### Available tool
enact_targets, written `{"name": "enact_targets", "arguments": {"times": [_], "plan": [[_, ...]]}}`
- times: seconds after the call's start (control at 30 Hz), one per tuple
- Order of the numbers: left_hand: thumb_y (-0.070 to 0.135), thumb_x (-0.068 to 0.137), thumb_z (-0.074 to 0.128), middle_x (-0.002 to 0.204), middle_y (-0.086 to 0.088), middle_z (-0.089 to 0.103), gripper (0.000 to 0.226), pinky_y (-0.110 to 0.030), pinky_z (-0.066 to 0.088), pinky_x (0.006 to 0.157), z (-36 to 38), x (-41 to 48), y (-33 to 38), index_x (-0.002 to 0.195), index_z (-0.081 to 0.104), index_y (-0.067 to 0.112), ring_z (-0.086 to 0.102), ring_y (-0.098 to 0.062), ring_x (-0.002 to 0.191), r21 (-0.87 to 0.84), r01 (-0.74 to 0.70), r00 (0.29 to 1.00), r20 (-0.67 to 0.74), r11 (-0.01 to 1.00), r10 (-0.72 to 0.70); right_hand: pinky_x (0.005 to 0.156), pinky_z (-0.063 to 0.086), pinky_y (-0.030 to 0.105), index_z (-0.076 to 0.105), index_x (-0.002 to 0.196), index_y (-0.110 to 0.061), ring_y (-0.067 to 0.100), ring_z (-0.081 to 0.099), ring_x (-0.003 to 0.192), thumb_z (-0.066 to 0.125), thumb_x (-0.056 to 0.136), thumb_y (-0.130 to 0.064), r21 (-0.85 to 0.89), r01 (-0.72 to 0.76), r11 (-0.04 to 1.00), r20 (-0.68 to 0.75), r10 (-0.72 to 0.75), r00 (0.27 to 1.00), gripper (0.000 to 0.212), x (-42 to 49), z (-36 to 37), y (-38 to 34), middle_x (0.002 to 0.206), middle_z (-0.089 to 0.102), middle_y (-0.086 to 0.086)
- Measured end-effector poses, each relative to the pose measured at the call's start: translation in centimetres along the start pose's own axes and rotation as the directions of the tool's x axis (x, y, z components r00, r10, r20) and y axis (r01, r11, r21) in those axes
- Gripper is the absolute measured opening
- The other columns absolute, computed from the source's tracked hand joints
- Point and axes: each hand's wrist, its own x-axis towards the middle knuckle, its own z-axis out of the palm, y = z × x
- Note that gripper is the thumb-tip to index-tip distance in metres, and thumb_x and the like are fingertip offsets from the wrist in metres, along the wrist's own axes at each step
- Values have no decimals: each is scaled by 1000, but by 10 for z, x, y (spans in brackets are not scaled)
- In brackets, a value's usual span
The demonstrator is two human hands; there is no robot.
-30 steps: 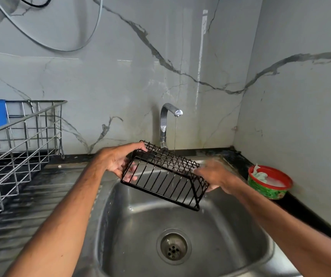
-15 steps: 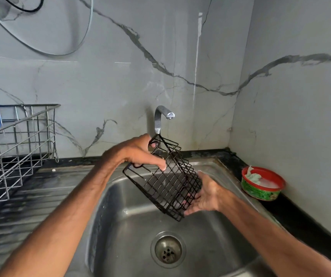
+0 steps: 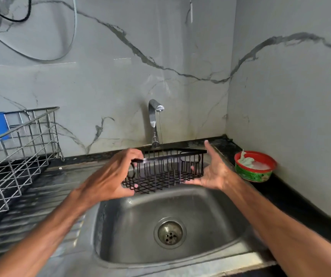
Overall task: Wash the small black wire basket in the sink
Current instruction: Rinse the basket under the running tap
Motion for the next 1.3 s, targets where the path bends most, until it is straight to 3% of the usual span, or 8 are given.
{"name": "enact_targets", "arguments": {"times": [0.2, 0.33, 0.4, 0.47, 0.57, 0.7, 0.93, 1.3], "plan": [[19, 82, 78, 149, -20, 38, 56, -45, 38, 122, 18, -11, -30, 122, 40, 11, 42, -28, 141, 157, -106, 968, -210, 982, 138, 89, 56, 61, 52, 137, 3, 51, 66, 109, 76, 77, -47, -310, 87, 947, 96, -60, 994, 81, -12, 7, -12, 128, 61, 34], [-10, 69, 77, 164, -23, 23, 89, -45, 46, 114, 36, -1, -25, 145, 33, 5, 37, -36, 150, -96, 376, 900, -198, 922, -388, 86, 56, 64, 53, 132, -1, 48, 70, 100, 74, 79, -33, -263, 245, 933, 46, -242, 969, 65, -13, 14, -11, 127, 59, 27], [-12, 81, 67, 153, -19, 42, 79, -37, 50, 108, 40, 8, -13, 150, 31, 4, 51, -31, 137, -496, 621, 678, -50, 607, -734, 91, 54, 64, 58, 123, -2, 45, 69, 98, 68, 84, -31, -296, 289, 910, 31, -293, 956, 49, -14, 17, -9, 111, 63, 23], [11, 101, 54, 136, -20, 59, 44, -45, 52, 104, 36, 19, 0, 143, 44, 2, 64, -33, 110, -764, 640, 366, 395, -81, -842, 92, 54, 64, 59, 123, -1, 43, 66, 101, 68, 83, -33, -310, 306, 900, 15, -317, 948, 52, -13, 19, -7, 110, 64, 22], [55, 101, 45, 157, -32, 37, 68, -69, 43, 108, 35, 33, 18, 144, 47, 2, 61, -53, 118, -700, 227, 304, 712, -678, -633, 88, 56, 61, 60, 125, -1, 39, 65, 100, 71, 78, -37, -293, 322, 900, -17, -341, 940, 59, -10, 20, -6, 110, 65, 21], [56, 92, 68, 155, -21, 38, 81, -71, 48, 101, 41, 63, 41, 157, 37, 20, 51, -58, 127, -757, 192, 265, 653, -625, -710, 74, 60, 53, 62, 124, -16, 48, 58, 118, 83, 59, -48, -377, 325, 867, 16, -344, 939, 75, -2, 16, 0, 144, 48, 25], [14, 94, 46, 78, -18, 61, 17, -66, 52, 86, 46, 58, 17, 79, 51, 7, 63, -41, 84, -775, 265, 151, 621, -573, -769, 86, 54, 57, 21, 158, -38, 45, 74, 92, 41, 62, -102, -688, 128, 714, 26, -152, 988, 117, -22, 12, -17, 132, 58, 29], [32, 91, 39, 116, -27, 74, 54, -53, 57, 78, 63, 45, 0, 128, 65, 2, 70, -51, 99, -508, 746, 169, 771, -431, -614, 103, 48, 61, 59, 133, -11, 45, 67, 111, 60, 75, -83, -795, 1, 606, 9, 10, 1000, 92, -8, -10, -34, 125, 67, 25]]}}
